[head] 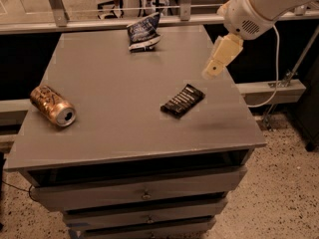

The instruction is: Move blue chip bag near orange can

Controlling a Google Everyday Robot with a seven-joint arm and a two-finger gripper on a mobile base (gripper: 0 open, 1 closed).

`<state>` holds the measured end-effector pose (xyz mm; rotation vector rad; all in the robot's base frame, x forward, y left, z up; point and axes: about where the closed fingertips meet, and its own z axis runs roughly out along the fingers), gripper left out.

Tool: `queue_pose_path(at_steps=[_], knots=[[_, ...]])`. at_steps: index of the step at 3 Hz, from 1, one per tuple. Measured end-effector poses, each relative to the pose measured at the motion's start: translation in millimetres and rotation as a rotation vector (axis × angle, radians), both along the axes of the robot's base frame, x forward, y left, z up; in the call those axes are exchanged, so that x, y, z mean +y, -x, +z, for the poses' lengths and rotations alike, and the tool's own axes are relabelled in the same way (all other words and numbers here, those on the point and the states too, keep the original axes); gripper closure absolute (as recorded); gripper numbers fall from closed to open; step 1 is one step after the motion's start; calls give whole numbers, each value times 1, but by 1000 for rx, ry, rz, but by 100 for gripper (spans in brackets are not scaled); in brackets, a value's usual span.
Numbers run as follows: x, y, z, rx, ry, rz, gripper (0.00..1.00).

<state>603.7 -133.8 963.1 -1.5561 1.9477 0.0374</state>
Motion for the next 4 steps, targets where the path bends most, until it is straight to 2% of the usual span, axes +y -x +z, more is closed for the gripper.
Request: queue_pose_path(at_steps=[1, 2, 3, 4], knots=[[3, -32, -14, -3, -139, -96, 0], [11, -112, -30, -57, -325, -194, 0], [31, -187, -32, -104, -486, -251, 0], [64, -233, -29, -138, -543, -252, 0]])
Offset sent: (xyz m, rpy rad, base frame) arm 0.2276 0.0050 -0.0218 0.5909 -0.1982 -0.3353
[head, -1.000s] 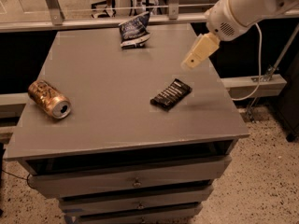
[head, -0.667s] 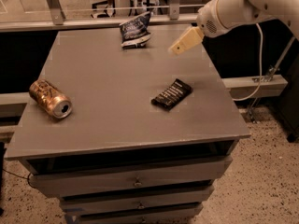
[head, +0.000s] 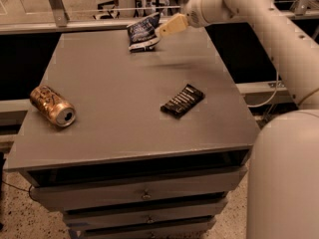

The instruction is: Move blue chip bag near orange can

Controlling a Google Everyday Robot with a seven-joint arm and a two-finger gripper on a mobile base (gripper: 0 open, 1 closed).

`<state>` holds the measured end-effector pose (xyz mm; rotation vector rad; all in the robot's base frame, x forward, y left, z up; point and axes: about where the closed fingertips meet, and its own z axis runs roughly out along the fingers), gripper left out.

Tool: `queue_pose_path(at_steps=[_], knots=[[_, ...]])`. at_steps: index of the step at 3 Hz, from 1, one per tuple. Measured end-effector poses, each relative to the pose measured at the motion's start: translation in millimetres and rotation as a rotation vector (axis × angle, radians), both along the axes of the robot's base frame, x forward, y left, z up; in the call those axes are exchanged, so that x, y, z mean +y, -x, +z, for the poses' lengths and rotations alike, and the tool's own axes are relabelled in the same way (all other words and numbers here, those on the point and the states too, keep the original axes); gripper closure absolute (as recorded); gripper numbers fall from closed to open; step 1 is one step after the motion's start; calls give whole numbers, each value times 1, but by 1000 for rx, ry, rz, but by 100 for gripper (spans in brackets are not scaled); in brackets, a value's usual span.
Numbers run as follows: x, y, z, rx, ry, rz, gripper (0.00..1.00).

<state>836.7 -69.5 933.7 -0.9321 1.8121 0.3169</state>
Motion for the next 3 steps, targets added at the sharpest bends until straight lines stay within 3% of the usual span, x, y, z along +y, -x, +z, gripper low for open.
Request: queue_pose_path(at_steps=[2, 3], knots=[[74, -44, -20, 5, 1, 50, 0], [91, -52, -38, 42, -1, 56, 0]])
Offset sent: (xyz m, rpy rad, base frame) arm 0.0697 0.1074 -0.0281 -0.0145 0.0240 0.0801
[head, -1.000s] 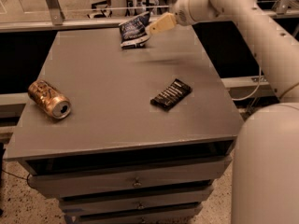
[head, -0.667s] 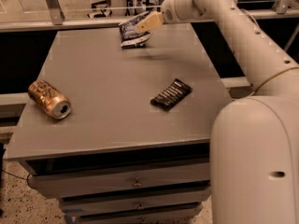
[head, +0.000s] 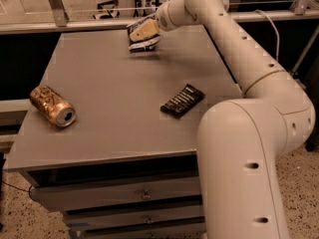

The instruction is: Move blue chip bag near orange can

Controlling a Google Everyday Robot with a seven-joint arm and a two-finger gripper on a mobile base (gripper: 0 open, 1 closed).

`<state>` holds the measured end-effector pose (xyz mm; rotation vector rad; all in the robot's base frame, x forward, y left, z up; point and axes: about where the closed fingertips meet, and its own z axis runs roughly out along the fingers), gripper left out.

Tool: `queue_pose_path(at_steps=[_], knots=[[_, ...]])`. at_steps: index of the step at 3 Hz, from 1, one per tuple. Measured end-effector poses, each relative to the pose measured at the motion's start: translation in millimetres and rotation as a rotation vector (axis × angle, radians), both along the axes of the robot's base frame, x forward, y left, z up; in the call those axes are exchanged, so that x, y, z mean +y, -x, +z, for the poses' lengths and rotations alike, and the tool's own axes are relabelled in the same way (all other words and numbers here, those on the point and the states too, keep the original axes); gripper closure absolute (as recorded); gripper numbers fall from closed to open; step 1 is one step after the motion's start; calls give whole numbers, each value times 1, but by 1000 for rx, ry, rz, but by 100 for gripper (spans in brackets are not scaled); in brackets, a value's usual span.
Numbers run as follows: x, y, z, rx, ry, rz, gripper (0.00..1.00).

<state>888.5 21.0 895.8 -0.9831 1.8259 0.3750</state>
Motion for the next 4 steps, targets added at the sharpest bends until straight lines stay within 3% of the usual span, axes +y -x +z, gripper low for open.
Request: queue_pose_path(at_steps=[1, 2, 4], knots=[[11, -3, -12, 16, -16, 13, 17], [15, -2, -21, 30, -30, 18, 41], [13, 6, -13, -6, -41, 35, 87]])
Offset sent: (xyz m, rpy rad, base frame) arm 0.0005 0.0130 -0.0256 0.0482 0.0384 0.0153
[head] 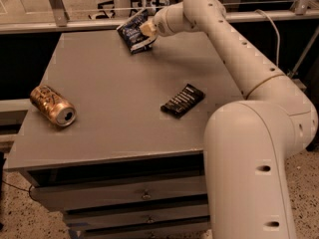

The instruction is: Move blue chip bag near orange can

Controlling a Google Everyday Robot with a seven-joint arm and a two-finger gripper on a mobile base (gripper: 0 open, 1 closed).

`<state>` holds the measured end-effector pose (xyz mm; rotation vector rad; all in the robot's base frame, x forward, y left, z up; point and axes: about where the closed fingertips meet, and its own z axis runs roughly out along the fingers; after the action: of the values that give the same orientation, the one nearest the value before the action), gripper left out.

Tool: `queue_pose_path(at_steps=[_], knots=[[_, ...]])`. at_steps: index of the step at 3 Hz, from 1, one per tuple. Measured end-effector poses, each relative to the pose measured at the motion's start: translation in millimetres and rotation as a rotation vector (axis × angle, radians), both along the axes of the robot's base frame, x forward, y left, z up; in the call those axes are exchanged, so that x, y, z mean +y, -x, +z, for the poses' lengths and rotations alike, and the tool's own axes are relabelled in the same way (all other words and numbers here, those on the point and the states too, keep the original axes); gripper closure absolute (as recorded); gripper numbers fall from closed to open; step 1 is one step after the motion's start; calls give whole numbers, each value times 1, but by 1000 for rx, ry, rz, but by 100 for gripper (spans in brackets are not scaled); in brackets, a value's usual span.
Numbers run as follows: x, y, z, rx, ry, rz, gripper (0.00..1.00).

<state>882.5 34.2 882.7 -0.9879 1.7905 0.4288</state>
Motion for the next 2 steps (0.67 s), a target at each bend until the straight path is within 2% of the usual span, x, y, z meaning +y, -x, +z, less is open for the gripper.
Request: queue_pose_path(at_steps=[1, 2], knots=[[-3, 11, 17, -47, 0, 21, 100], [-3, 38, 41, -92, -39, 104, 100]])
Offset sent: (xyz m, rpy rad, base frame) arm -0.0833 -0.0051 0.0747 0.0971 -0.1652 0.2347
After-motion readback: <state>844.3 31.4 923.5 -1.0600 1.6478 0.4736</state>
